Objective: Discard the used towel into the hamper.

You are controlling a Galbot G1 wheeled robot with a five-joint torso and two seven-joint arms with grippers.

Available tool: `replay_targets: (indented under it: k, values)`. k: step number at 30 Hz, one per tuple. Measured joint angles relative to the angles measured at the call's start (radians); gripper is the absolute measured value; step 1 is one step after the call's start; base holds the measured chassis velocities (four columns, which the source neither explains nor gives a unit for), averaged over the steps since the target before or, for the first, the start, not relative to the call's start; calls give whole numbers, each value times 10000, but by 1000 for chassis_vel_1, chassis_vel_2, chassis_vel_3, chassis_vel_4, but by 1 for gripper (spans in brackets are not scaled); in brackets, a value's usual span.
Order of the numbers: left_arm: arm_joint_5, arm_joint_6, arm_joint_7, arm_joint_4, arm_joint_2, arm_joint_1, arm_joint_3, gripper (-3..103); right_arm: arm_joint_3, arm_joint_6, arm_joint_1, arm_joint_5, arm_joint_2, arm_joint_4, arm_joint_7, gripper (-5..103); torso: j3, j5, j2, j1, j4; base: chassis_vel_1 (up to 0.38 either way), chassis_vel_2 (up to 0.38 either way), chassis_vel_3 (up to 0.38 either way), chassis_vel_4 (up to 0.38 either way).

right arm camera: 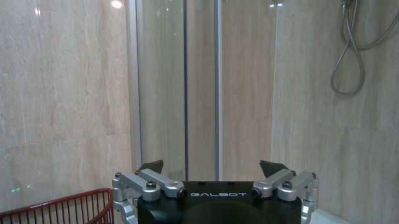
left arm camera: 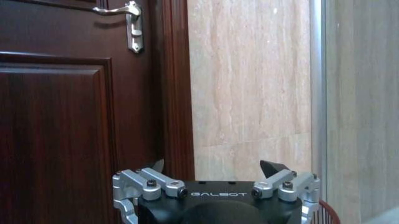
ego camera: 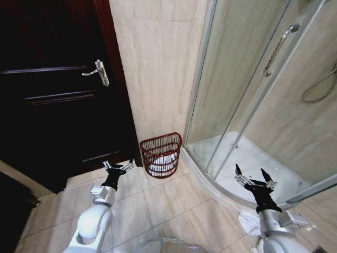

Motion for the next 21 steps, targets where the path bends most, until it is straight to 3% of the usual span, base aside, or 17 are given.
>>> replay_targets:
  k: [21]
  values:
    - [68, -107, -19, 285, 78, -196, 182, 100, -9, -80, 59, -68, 89, -53, -63, 100, 0, 0, 0, 0, 0, 0, -75, 9, 67]
